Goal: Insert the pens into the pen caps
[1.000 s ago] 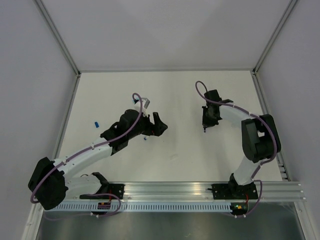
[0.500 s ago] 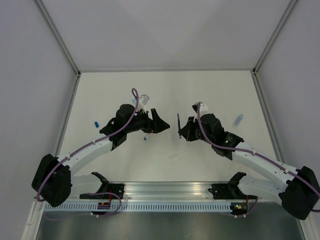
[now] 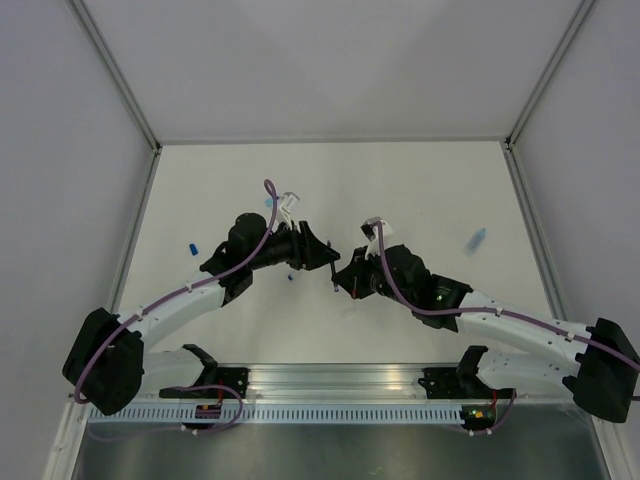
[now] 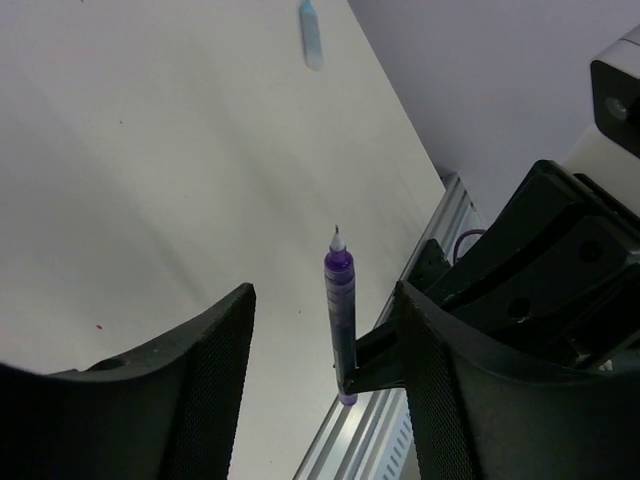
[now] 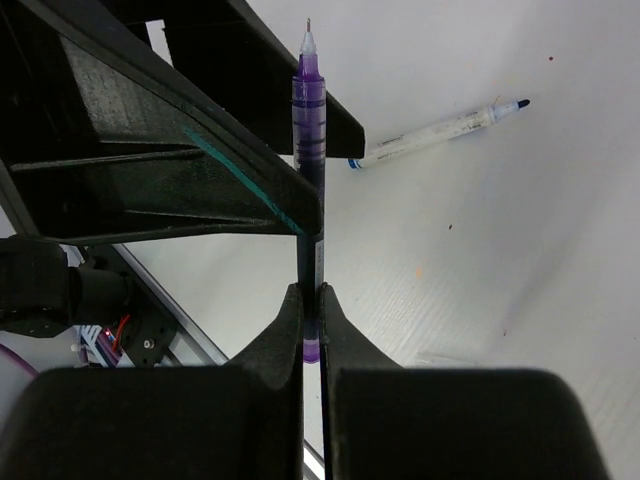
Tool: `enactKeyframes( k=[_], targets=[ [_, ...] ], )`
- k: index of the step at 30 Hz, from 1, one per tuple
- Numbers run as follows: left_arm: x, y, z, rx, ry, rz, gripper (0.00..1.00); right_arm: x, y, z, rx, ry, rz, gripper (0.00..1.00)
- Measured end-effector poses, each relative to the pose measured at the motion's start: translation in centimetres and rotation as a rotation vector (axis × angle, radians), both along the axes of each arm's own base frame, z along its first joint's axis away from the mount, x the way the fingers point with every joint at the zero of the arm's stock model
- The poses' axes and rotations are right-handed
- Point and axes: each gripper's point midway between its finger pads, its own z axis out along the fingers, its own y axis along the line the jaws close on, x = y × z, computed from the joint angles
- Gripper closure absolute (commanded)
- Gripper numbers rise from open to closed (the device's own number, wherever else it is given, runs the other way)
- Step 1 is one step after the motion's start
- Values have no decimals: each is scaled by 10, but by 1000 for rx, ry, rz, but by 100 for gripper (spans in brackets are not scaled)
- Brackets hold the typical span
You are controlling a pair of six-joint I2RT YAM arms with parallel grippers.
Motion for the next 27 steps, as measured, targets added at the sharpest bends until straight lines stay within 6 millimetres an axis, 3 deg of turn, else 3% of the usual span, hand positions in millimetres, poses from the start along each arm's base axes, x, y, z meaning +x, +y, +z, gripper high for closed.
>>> enactKeyframes(
  k=[2, 3, 5, 8, 12, 15, 20, 27],
  targets=[
    [-4, -2, 2, -14, 5, -20, 51, 1, 2, -1, -2, -2, -7, 100],
    [-5, -3, 3, -20, 5, -29, 64, 2, 3, -1, -4, -3, -11, 100],
    [-8, -5, 7, -39, 6, -54, 74, 4, 4, -3, -7, -4, -16, 100],
    [-9, -7, 9, -50, -2, -70, 98, 6, 7, -3, -2, -8, -19, 96],
    [-7, -5, 5, -50, -1, -72, 98, 6, 8, -4, -3, -10, -18, 77],
    [-14, -8, 6, -60, 10, -107, 98, 5, 11, -2, -2, -27, 4, 70],
    [-25, -12, 10, -81, 12, -165, 98, 1, 16, -5, -16, -38, 59, 67],
    [-29, -13, 11, -87, 18, -188, 98, -4, 20, -7, -16, -42, 97, 70]
  ],
)
